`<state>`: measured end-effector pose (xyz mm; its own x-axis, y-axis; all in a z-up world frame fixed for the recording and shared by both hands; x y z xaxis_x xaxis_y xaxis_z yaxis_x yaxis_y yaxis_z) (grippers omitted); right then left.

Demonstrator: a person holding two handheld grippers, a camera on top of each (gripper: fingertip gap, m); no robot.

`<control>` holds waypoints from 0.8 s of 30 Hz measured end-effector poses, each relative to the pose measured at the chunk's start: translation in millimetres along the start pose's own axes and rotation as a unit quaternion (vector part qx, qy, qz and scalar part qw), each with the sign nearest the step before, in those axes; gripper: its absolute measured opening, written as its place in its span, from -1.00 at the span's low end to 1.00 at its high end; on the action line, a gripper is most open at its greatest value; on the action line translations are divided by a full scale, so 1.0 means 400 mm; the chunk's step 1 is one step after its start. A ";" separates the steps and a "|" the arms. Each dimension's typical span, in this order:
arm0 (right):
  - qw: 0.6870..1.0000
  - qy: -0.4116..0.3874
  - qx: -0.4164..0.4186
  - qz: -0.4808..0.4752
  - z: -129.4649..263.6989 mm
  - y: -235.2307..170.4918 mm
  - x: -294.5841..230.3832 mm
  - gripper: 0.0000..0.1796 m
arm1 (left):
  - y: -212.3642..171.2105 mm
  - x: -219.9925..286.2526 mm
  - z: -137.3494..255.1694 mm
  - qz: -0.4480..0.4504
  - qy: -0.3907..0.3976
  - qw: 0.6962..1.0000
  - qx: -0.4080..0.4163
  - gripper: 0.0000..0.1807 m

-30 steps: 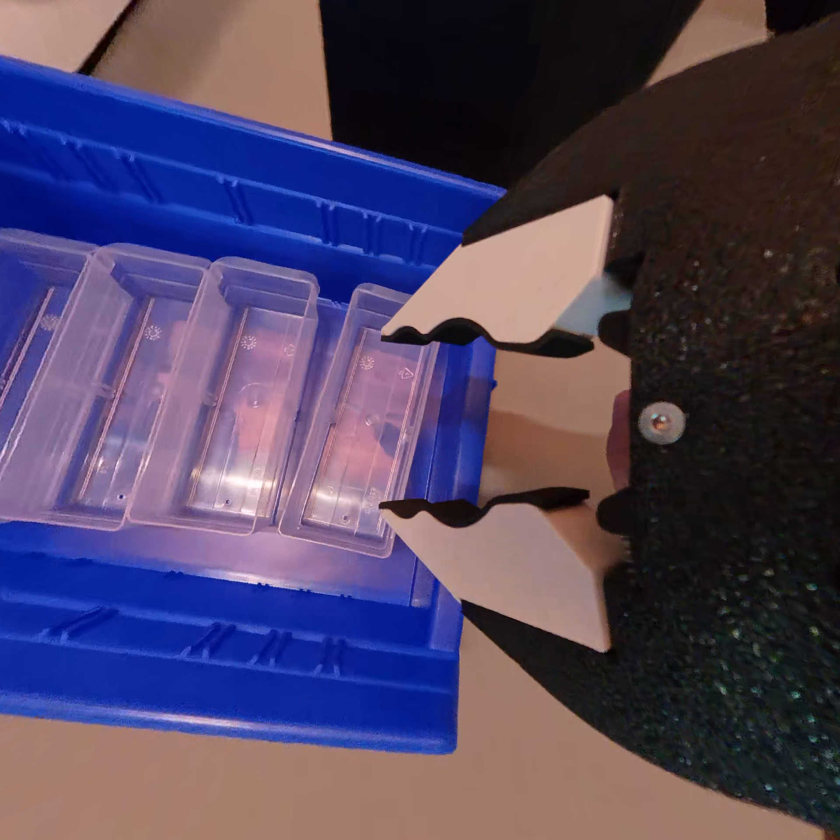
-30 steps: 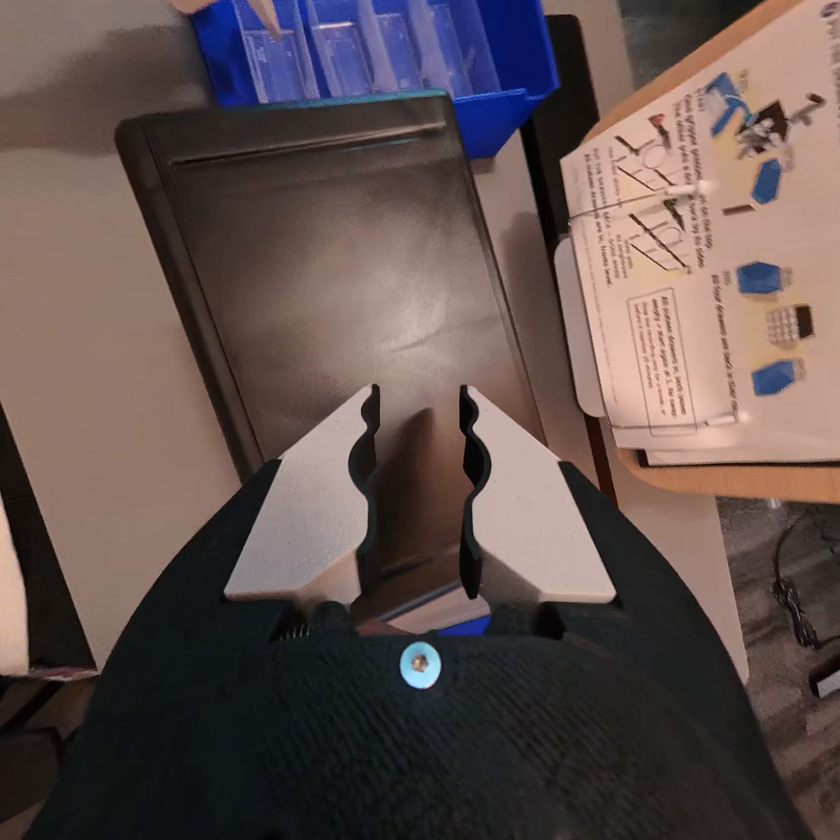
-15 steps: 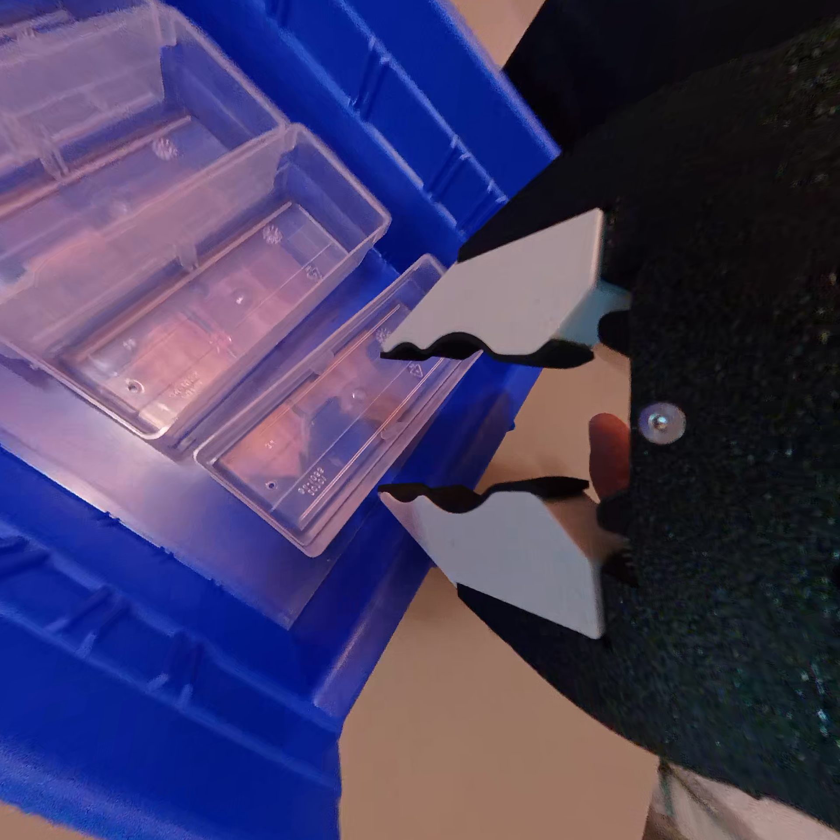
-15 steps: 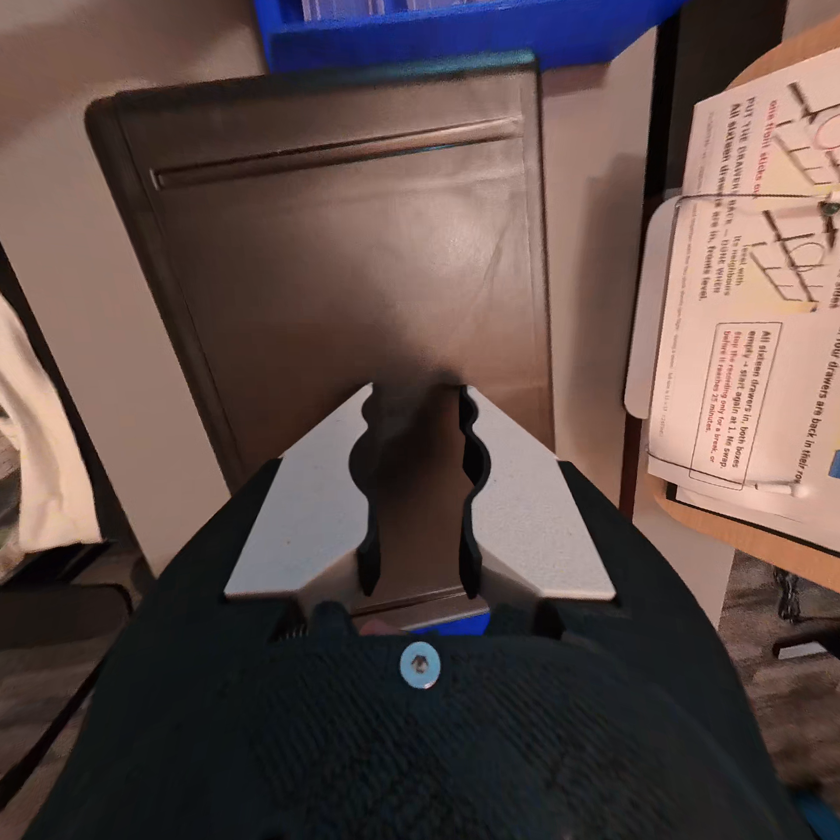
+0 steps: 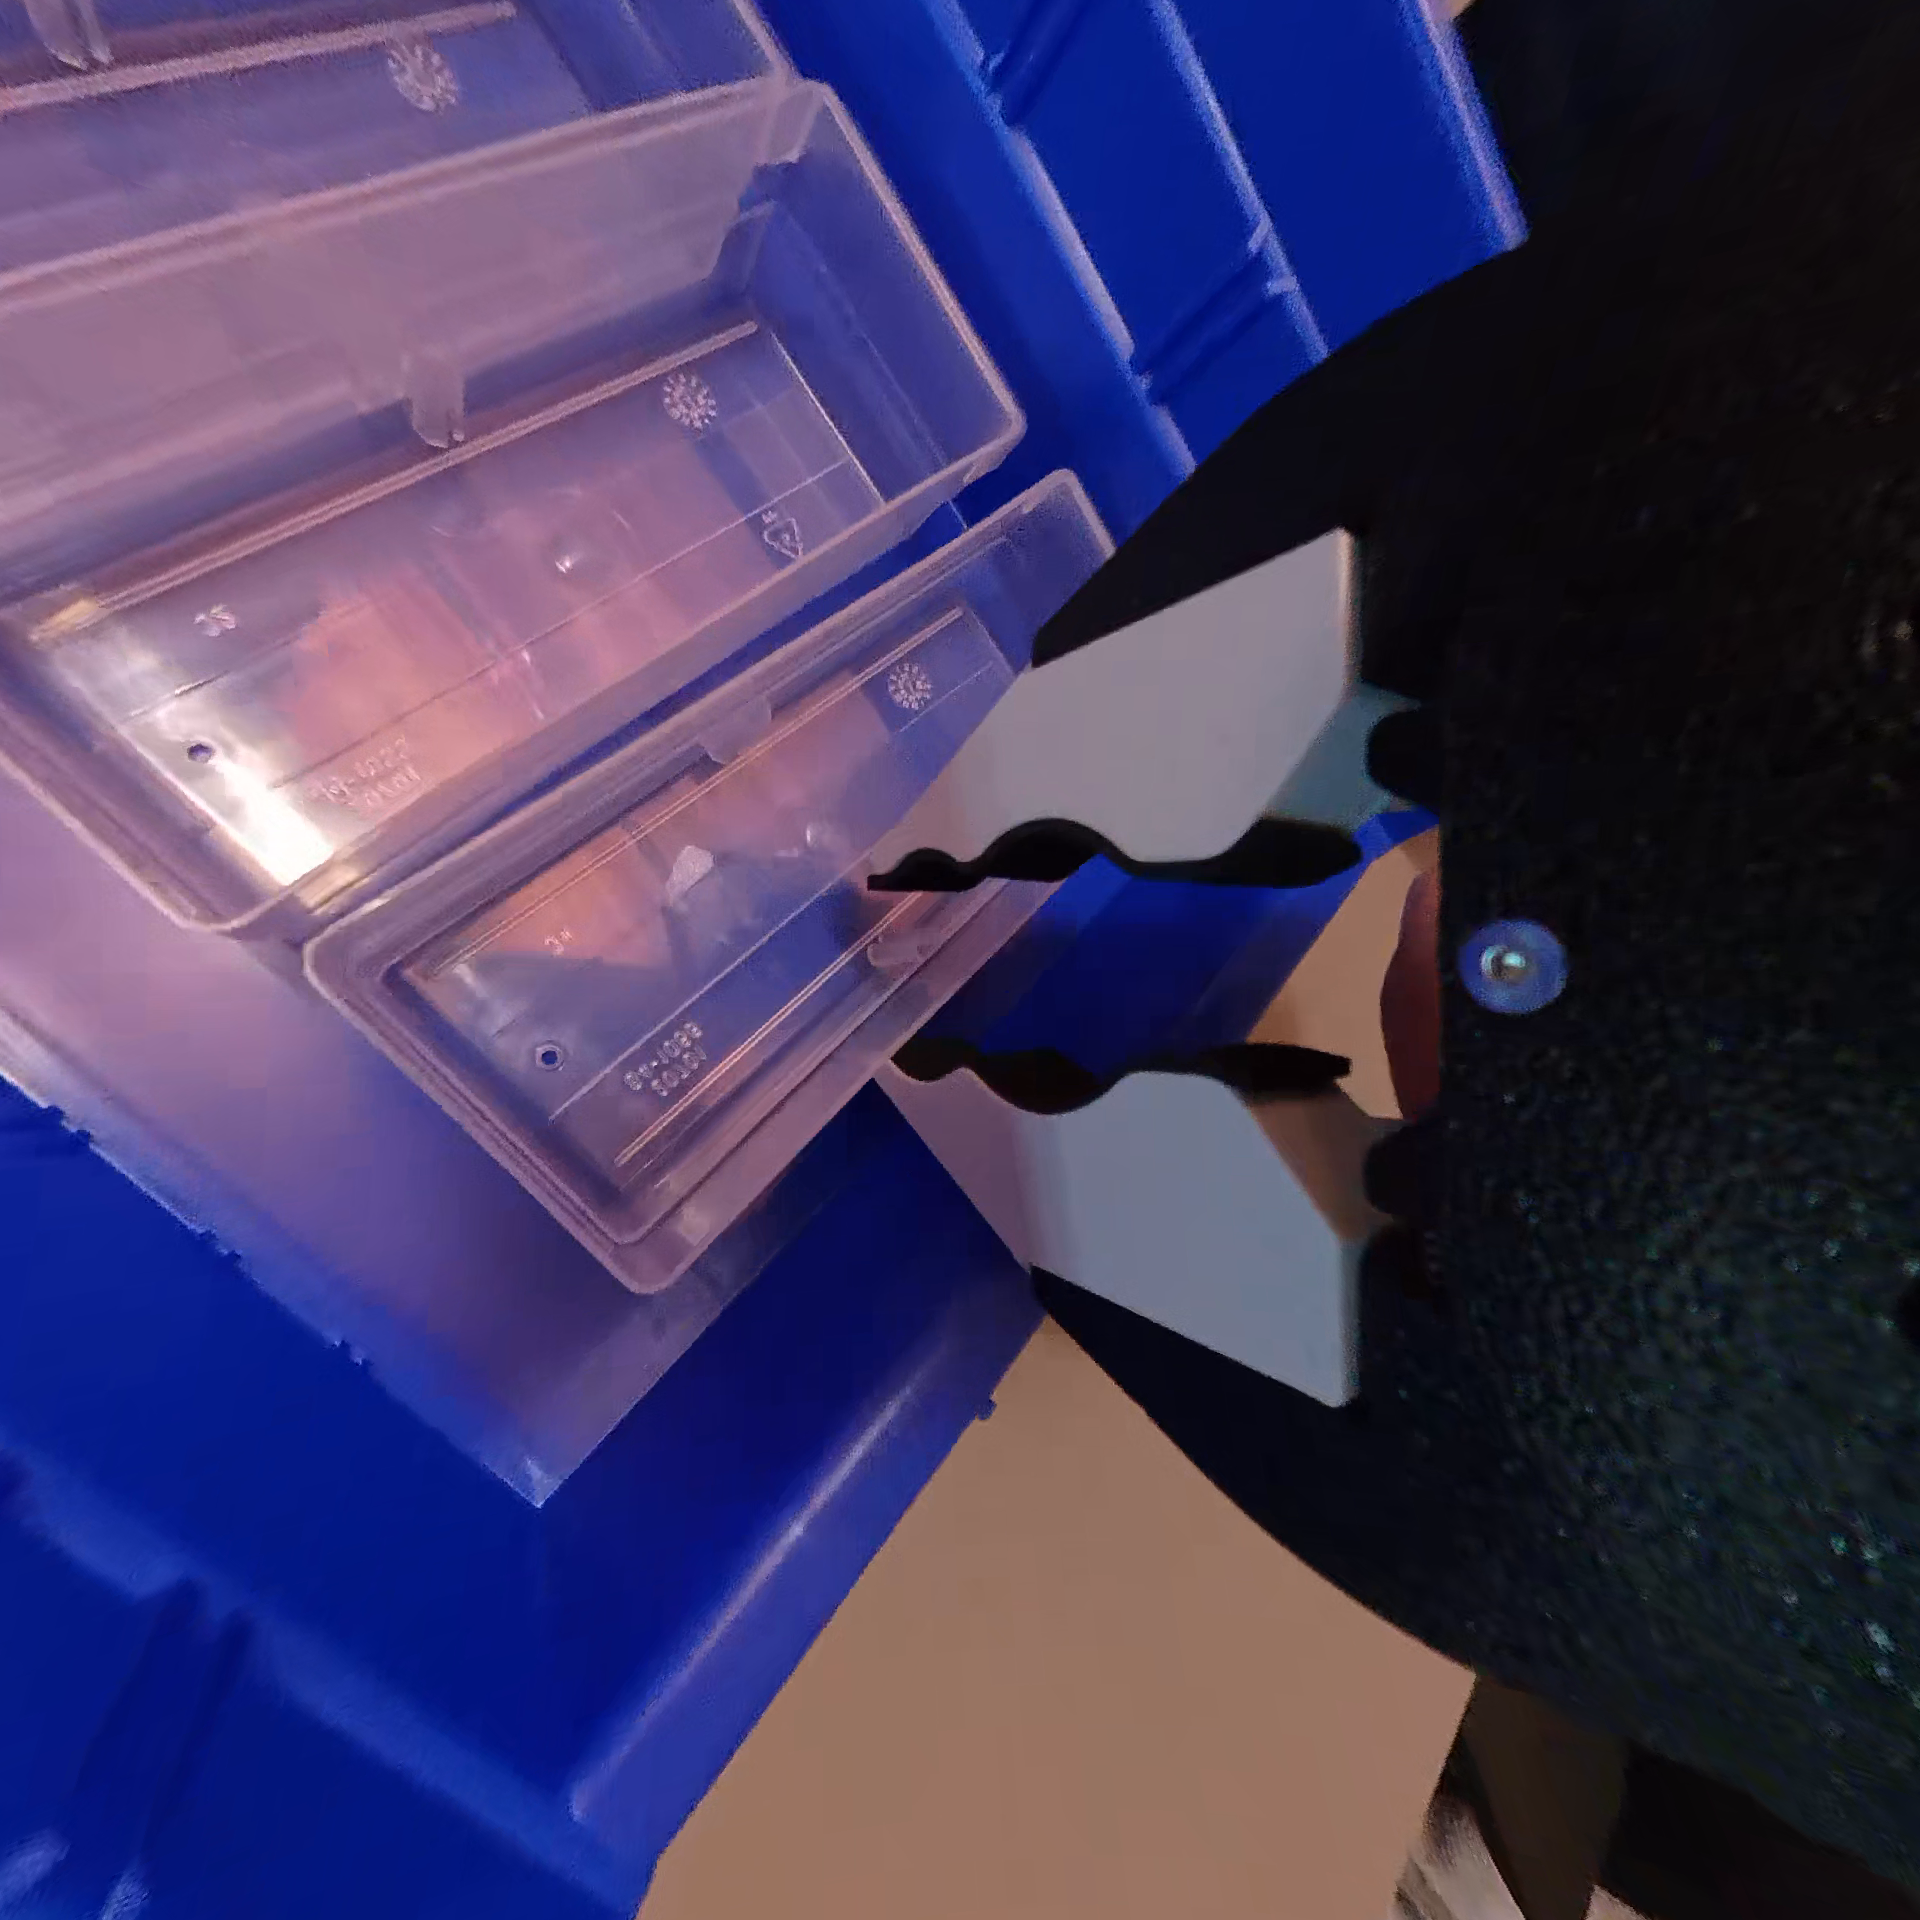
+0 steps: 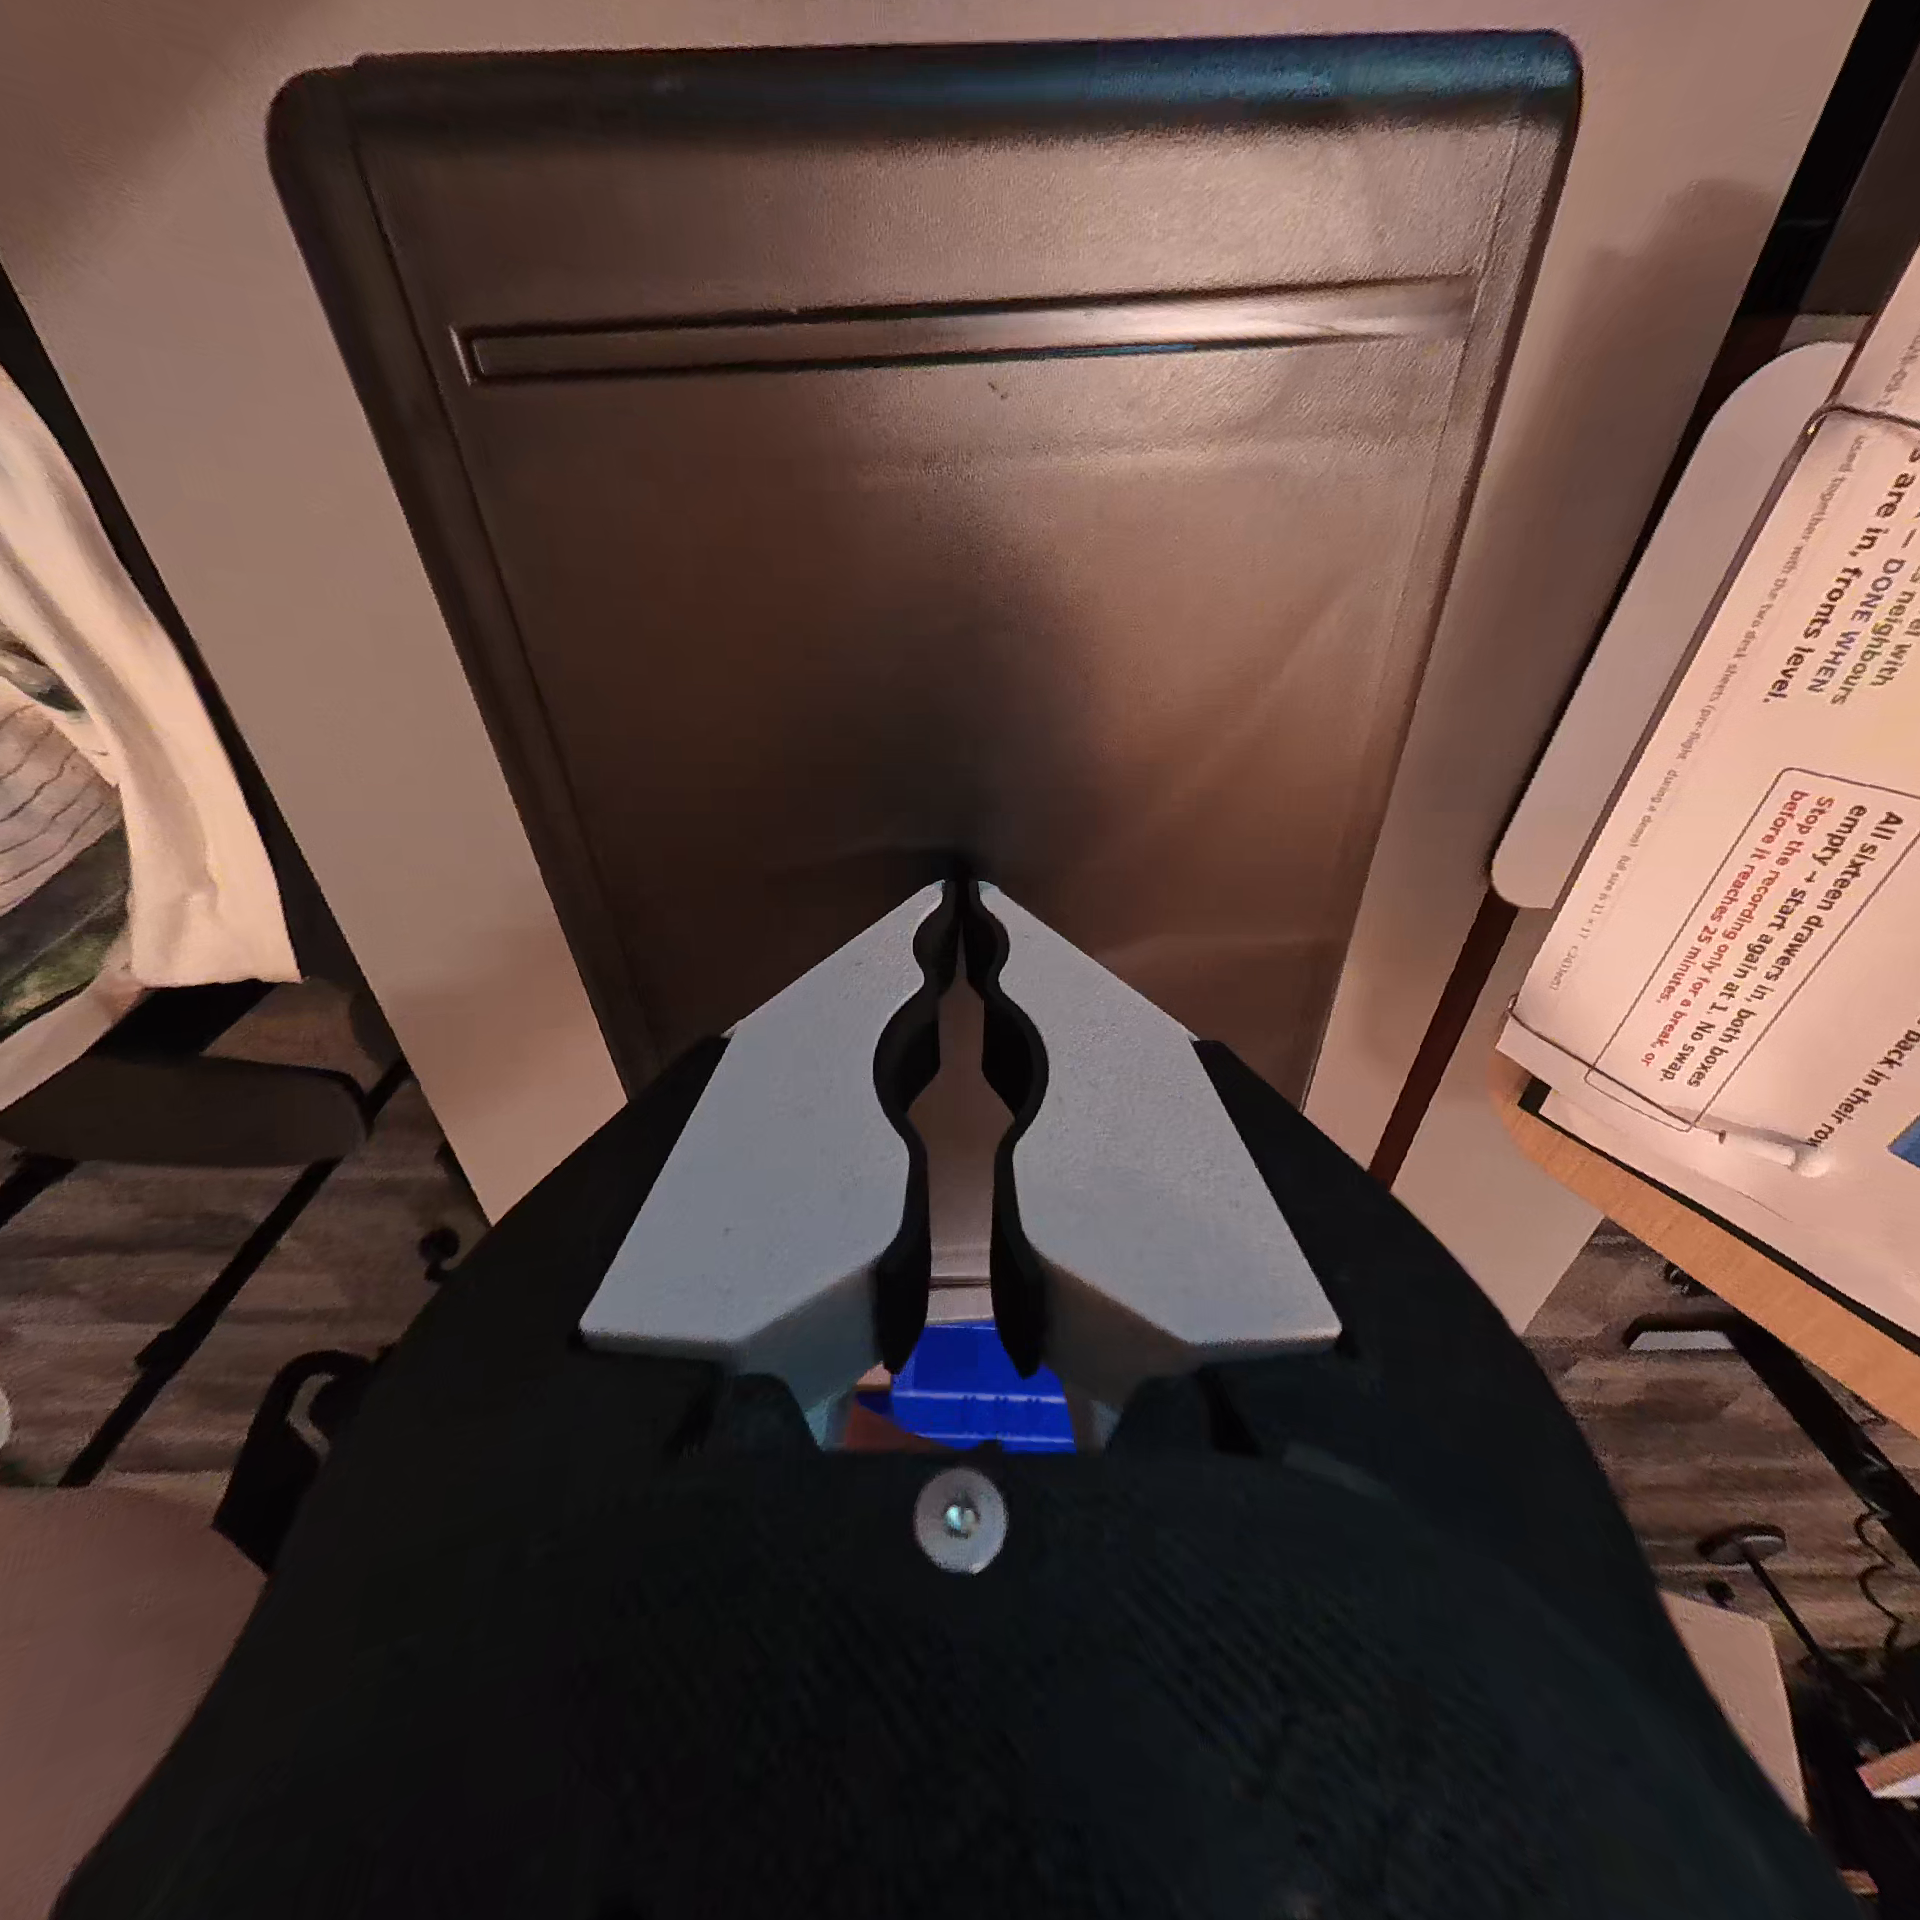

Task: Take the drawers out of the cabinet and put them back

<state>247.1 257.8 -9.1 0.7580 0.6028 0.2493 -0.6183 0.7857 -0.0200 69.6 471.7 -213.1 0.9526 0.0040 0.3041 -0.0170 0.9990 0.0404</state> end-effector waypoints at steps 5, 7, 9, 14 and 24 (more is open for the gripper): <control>1.000 0.009 -0.008 0.006 -0.001 0.003 0.001 -1.00 | 0.008 -0.008 0.000 0.012 -0.014 1.000 0.001 -0.86; 1.000 0.005 -0.011 0.006 -0.001 0.004 0.000 -1.00 | 0.012 -0.011 0.001 0.031 -0.036 0.999 0.014 -0.90; 1.000 0.000 -0.018 0.009 -0.001 0.006 -0.001 -1.00 | 0.010 -0.013 0.004 0.041 -0.051 0.998 0.018 -0.92; 0.999 -0.003 -0.029 0.017 -0.001 0.010 -0.002 -1.00 | 0.008 -0.020 0.027 0.050 -0.077 0.996 0.009 -0.93; 1.000 0.000 0.008 -0.007 -0.001 -0.002 0.000 -1.00 | 0.005 0.004 0.128 -0.118 -0.150 0.982 -0.010 -0.96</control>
<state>247.5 257.3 -9.5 0.7672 0.5910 0.2493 -0.6103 0.7922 0.0002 55.5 471.3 -163.8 0.7969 -0.2371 0.5556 0.2019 0.9714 0.1248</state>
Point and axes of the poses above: each gripper's, where its closed fingertips meet, z back along the fingers, y out of its top, x = y × z across the jaws, the point moved 6 cm from there along z, back along the fingers, and after that the axes turned 14 degrees about -y, right-handed, at the moved point
